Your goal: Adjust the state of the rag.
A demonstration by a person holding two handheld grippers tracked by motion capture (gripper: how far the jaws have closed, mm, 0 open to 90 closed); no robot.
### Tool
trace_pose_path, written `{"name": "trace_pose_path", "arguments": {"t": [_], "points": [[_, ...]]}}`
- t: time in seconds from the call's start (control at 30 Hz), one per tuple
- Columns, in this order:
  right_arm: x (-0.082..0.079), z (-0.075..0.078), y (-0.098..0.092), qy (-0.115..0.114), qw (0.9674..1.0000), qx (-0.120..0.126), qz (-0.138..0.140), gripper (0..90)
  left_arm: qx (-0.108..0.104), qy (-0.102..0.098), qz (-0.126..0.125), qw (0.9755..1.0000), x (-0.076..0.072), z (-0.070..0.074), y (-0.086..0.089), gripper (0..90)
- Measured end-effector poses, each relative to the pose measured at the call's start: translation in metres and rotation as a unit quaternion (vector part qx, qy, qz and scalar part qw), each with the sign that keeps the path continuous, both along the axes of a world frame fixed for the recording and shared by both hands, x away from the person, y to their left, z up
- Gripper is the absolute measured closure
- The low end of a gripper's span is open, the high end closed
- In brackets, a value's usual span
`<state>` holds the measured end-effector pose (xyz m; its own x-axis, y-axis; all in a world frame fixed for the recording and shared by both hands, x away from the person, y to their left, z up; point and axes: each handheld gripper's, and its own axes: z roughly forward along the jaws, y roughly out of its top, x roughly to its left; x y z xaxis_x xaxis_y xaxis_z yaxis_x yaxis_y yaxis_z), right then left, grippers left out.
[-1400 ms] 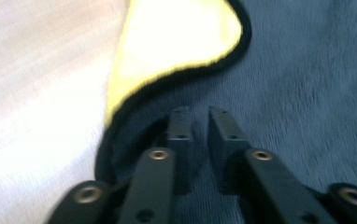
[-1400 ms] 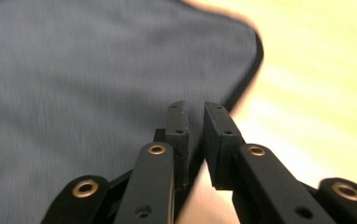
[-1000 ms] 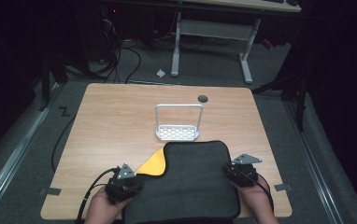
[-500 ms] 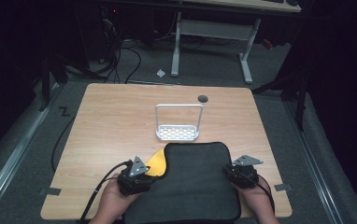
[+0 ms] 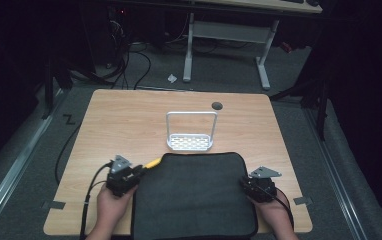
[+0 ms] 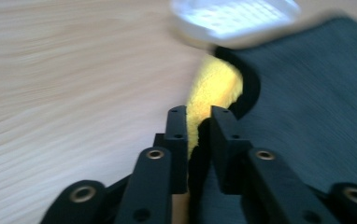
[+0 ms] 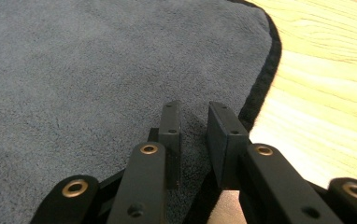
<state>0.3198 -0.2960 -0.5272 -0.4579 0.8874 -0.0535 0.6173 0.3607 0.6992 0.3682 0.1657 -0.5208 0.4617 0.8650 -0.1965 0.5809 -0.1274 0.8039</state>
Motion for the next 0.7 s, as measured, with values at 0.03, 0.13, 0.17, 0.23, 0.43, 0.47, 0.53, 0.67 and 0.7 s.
{"name": "trace_pose_path", "arguments": {"t": [0.03, 0.13, 0.17, 0.23, 0.43, 0.47, 0.53, 0.67, 0.7], "points": [[0.0, 0.0, 0.0, 0.0, 1.0, 0.0, -0.001, 76.5, -0.008, 0.008, 0.013, 0.9999, 0.002, -0.001, 0.007, 65.9], [0.0, 0.0, 0.0, 0.001, 1.0, 0.0, -0.001, 76.1, -0.009, -0.007, 0.021, 0.9997, -0.003, 0.004, 0.014, 60.0], [0.0, 0.0, 0.0, 0.002, 1.0, 0.001, -0.002, 75.9, -0.011, -0.009, 0.009, 0.9999, -0.006, 0.005, 0.014, 60.1], [0.0, 0.001, 0.0, 0.004, 1.0, -0.001, -0.003, 75.7, -0.007, 0.001, -0.029, 0.9996, -0.011, 0.006, 0.009, 62.9], [0.002, 0.013, 0.001, -0.034, 0.9988, 0.036, 0.001, 79.2, 0.027, 0.033, -0.108, 0.9933, -0.023, -0.004, -0.013, 77.6], [0.003, 0.014, 0.003, -0.032, 0.9986, 0.042, 0.008, 79.9, 0.03, 0.037, -0.11, 0.9928, -0.023, -0.005, -0.016, 78.2], [0.004, 0.013, 0.008, -0.029, 0.9986, 0.04, 0.021, 84.1, 0.041, 0.043, -0.112, 0.9919, -0.022, -0.008, -0.018, 79.1], [0.004, 0.01, 0.019, -0.013, 0.999, 0.018, 0.039, 90.0, 0.039, 0.047, -0.108, 0.9923, -0.017, -0.012, -0.021, 81.0], [0.005, 0.009, 0.02, -0.006, 0.9992, 0.013, 0.038, 90.0, 0.041, 0.045, -0.108, 0.9922, -0.016, -0.012, -0.023, 81.7]]}}
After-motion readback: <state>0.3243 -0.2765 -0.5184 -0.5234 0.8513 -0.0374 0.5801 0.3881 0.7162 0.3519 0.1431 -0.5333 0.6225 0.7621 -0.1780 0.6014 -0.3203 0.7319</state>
